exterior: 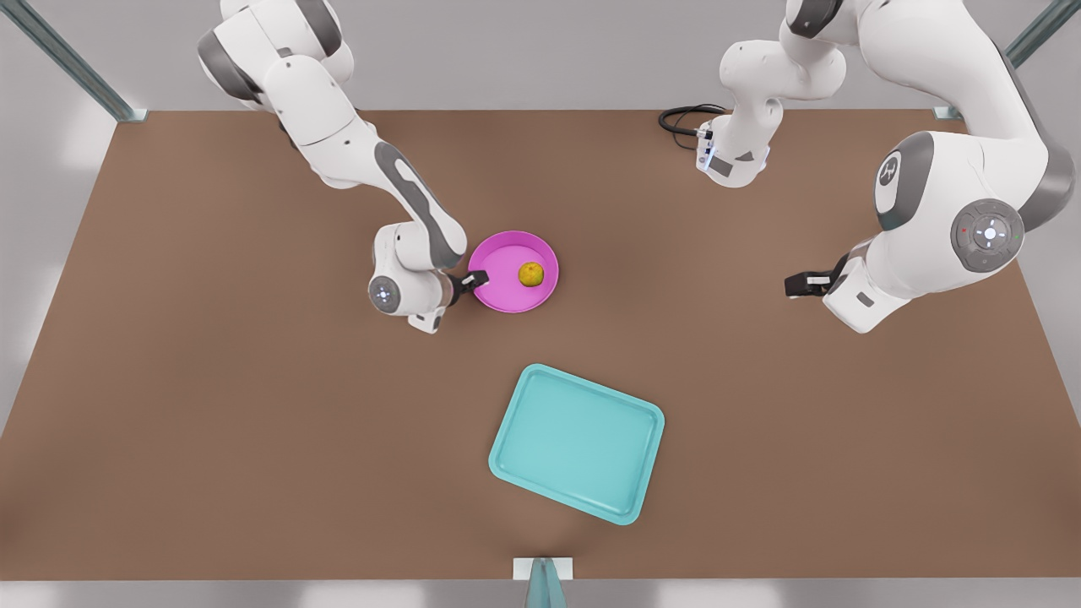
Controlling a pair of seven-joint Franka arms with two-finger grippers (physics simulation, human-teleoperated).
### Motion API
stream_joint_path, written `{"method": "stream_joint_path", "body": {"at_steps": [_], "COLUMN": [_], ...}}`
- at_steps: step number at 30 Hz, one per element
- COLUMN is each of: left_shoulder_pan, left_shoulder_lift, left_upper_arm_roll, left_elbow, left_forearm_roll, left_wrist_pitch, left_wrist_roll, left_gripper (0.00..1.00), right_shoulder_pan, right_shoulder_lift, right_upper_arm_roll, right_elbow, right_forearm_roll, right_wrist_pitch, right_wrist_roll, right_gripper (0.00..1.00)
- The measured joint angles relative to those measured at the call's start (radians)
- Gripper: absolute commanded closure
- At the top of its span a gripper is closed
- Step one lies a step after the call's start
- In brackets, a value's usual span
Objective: Place the orange on the plate with the left arm and the plate on the tray with the right arm
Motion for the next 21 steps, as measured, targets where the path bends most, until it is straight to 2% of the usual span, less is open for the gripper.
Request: {"method": "stream_joint_path", "body": {"at_steps": [8, 9, 10, 12, 20, 21], "left_shoulder_pan": [0.000, 0.000, 0.000, 0.000, 0.000, 0.000], "left_shoulder_lift": [0.000, 0.001, 0.000, 0.000, 0.000, 0.000], "left_upper_arm_roll": [0.000, 0.000, 0.000, 0.000, 0.000, 0.000], "left_elbow": [-0.001, -0.001, -0.001, -0.001, 0.000, 0.000], "left_forearm_roll": [-0.001, -0.001, -0.001, -0.001, -0.001, -0.001], "left_wrist_pitch": [0.000, 0.000, 0.000, 0.000, 0.000, 0.000], "left_wrist_roll": [0.014, 0.015, 0.017, 0.019, 0.026, 0.027], "left_gripper": [0.00, 0.00, 0.00, 0.00, 0.00, 0.00], "right_shoulder_pan": [0.020, 0.021, 0.021, 0.021, 0.020, 0.020], "right_shoulder_lift": [0.037, 0.037, 0.038, 0.039, 0.052, 0.052], "right_upper_arm_roll": [0.008, 0.008, 0.008, 0.008, 0.008, 0.008], "right_elbow": [0.035, 0.037, 0.038, 0.039, 0.041, 0.043], "right_forearm_roll": [0.001, 0.002, 0.005, 0.015, 0.004, 0.003], "right_wrist_pitch": [0.004, 0.004, 0.004, 0.002, -0.001, -0.001], "right_wrist_roll": [-0.007, -0.009, -0.012, -0.023, -0.028, -0.028], "right_gripper": [0.01, 0.28, 0.40, 0.52, 0.52, 0.62]}}
